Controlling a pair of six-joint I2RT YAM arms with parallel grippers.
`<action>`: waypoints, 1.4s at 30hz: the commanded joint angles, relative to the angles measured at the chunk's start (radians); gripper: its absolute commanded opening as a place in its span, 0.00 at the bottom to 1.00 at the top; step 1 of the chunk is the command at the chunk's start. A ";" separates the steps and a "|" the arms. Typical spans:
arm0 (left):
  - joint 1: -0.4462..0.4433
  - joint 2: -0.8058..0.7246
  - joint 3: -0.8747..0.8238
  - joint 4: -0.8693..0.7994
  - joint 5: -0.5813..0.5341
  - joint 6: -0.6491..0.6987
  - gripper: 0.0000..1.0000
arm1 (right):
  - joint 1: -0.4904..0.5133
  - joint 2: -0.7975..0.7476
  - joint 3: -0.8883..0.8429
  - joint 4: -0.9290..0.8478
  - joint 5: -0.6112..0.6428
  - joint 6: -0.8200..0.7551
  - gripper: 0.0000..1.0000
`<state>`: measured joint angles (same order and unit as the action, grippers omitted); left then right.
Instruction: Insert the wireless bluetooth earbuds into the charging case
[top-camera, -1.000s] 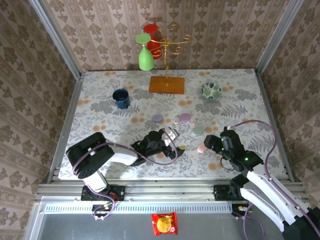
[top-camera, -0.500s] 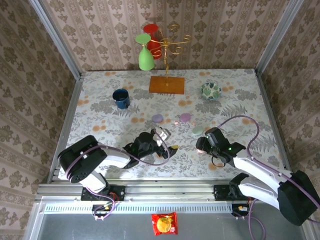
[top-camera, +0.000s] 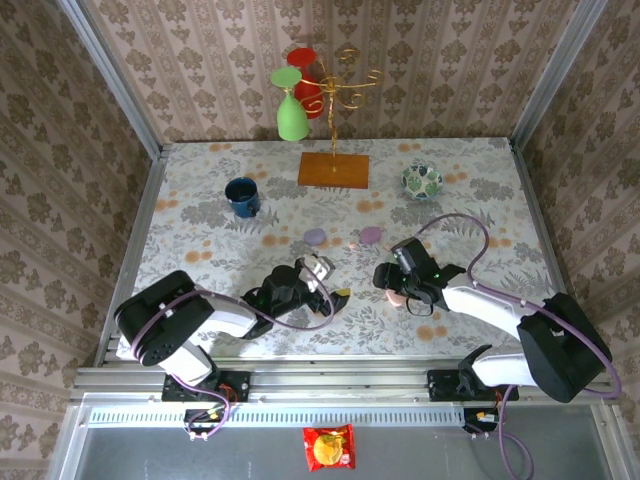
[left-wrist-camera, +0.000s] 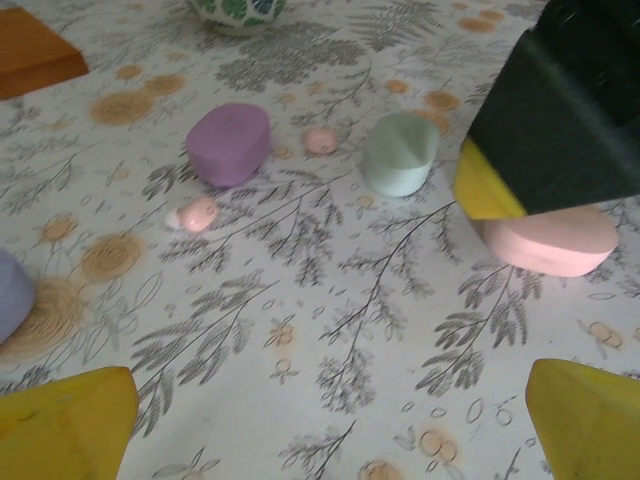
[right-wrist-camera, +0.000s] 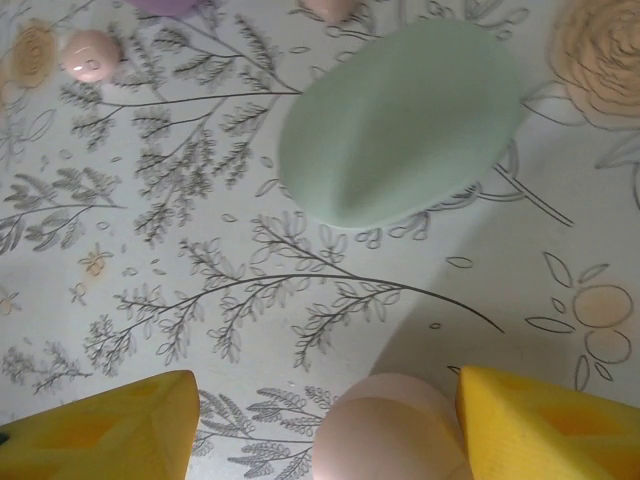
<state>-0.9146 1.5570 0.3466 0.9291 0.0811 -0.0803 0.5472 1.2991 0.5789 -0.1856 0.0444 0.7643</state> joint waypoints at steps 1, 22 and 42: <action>0.028 -0.042 -0.031 0.024 -0.004 -0.030 1.00 | 0.018 0.006 0.035 -0.092 -0.006 -0.142 0.74; 0.104 -0.117 -0.054 -0.050 0.025 0.019 1.00 | 0.099 0.170 0.140 -0.358 0.097 -0.255 0.61; 0.134 -0.156 -0.043 -0.078 0.092 0.028 1.00 | 0.128 0.155 0.188 -0.431 0.107 -0.276 0.38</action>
<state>-0.7898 1.4307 0.3012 0.8616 0.1345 -0.0746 0.6685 1.4830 0.7601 -0.5846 0.1280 0.4961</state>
